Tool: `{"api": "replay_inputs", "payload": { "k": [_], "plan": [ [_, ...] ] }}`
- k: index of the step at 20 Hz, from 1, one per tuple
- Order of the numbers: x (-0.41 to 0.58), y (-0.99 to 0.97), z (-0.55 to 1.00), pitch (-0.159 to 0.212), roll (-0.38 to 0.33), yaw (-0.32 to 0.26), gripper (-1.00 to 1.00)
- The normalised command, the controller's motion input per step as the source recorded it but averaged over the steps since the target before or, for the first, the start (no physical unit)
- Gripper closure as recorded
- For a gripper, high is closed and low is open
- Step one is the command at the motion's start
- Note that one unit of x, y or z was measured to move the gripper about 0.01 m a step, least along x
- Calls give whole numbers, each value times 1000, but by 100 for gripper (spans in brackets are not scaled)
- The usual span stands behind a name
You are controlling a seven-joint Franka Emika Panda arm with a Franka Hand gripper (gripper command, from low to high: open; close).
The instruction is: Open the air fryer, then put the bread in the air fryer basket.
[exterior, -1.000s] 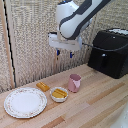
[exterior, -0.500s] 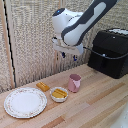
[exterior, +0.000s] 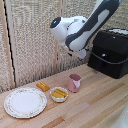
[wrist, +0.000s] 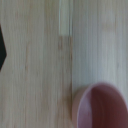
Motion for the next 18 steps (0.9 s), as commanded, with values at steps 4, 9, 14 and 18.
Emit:
{"api": "replay_inputs", "payload": {
  "k": [4,9,14,18],
  "plan": [
    [-124,-471,-246,-52,-263,148,-100],
    [-222,-498,-260,-44,-189,161,-100],
    [-224,-573,-216,-59,-117,148,-100],
    [-146,-633,-210,-85,-56,133,-100]
  ]
}}
